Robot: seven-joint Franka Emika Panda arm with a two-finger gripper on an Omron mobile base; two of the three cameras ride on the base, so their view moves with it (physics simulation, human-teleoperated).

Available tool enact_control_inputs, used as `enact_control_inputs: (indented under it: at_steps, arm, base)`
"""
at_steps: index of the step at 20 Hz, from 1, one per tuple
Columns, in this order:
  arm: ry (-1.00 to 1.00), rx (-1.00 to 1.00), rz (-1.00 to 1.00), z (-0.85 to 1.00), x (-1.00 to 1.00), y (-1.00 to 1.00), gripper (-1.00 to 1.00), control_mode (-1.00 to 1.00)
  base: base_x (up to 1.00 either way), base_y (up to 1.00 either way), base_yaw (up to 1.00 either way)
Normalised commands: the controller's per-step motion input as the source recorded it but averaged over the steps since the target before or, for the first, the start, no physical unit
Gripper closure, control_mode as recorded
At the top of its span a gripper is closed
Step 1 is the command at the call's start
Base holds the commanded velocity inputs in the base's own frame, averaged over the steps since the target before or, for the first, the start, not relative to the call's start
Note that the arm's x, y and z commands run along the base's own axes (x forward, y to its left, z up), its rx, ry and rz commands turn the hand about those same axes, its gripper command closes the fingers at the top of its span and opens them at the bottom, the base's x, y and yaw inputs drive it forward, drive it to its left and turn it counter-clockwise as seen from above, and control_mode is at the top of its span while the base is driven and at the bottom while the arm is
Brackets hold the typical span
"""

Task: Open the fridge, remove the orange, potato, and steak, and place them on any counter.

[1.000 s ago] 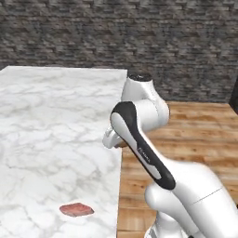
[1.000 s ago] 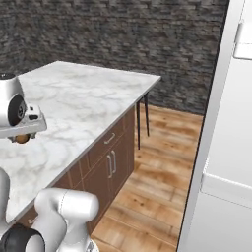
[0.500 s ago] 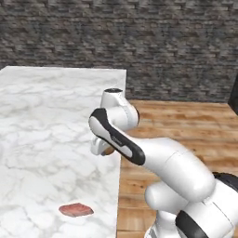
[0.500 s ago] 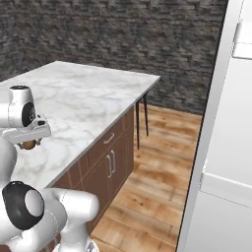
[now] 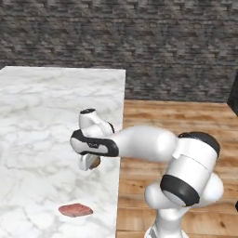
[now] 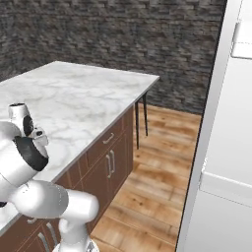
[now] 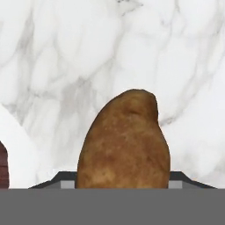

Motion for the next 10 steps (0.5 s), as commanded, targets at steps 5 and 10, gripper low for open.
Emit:
enact_control_inputs:
  at_steps: [5, 10]
  arm:
    - [0.11, 0.0, 0.17, -0.62, 0.36, 0.18, 1.0, -1.0]
    - [0.01, 0.0, 0.12, -0.47, 0.13, 0.29, -1.0, -1.0]
  base:
    - [0.0, 0.0, 0.0]
    - [0.0, 0.0, 0.0]
